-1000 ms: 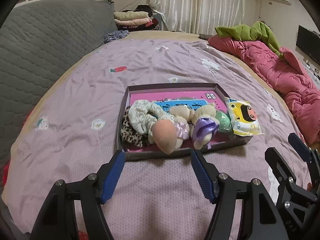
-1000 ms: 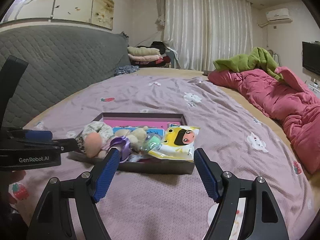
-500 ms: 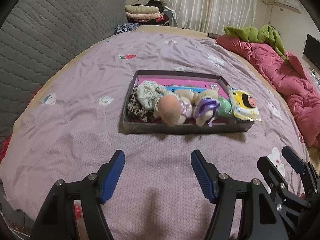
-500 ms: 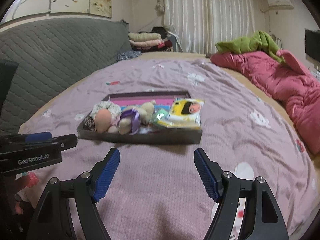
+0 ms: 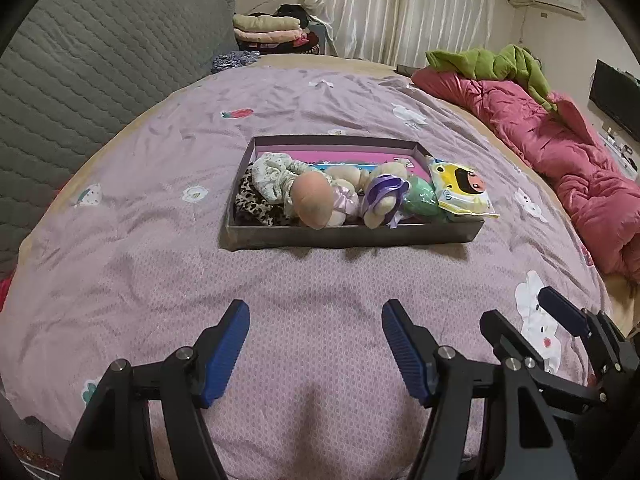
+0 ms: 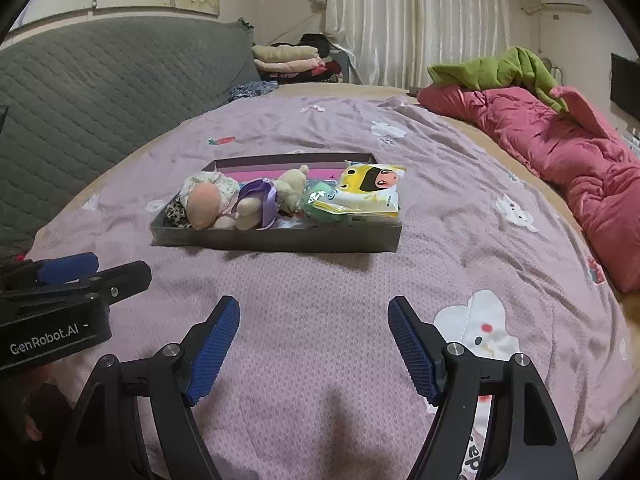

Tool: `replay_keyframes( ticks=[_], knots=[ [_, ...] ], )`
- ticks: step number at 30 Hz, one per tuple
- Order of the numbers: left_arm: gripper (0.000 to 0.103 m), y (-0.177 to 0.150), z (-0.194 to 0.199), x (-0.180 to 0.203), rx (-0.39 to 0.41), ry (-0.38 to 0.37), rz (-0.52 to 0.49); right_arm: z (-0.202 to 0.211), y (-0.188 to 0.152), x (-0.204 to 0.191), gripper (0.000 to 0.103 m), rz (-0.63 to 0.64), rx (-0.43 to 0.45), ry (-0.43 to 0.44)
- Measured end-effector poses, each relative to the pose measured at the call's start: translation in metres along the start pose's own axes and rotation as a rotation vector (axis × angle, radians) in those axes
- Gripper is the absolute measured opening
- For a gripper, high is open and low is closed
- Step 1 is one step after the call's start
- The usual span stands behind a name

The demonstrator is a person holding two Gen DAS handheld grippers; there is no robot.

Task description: Organize soft objects

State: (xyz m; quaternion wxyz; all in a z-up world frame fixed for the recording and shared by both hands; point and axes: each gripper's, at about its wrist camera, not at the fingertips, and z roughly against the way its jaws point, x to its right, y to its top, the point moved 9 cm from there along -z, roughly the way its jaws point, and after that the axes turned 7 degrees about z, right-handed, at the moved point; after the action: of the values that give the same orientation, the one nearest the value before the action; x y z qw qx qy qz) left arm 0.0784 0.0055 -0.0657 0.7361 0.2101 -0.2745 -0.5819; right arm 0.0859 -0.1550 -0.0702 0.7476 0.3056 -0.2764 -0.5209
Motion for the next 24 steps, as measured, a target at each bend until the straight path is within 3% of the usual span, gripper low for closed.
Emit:
replay_keyframes(
  ticks=[24],
  knots=[
    [0.068, -0.016, -0.021, -0.011, -0.052, 0.073, -0.012, -0.005, -0.004, -0.001, 0.078, 0.008, -0.009, 0.005]
  ],
)
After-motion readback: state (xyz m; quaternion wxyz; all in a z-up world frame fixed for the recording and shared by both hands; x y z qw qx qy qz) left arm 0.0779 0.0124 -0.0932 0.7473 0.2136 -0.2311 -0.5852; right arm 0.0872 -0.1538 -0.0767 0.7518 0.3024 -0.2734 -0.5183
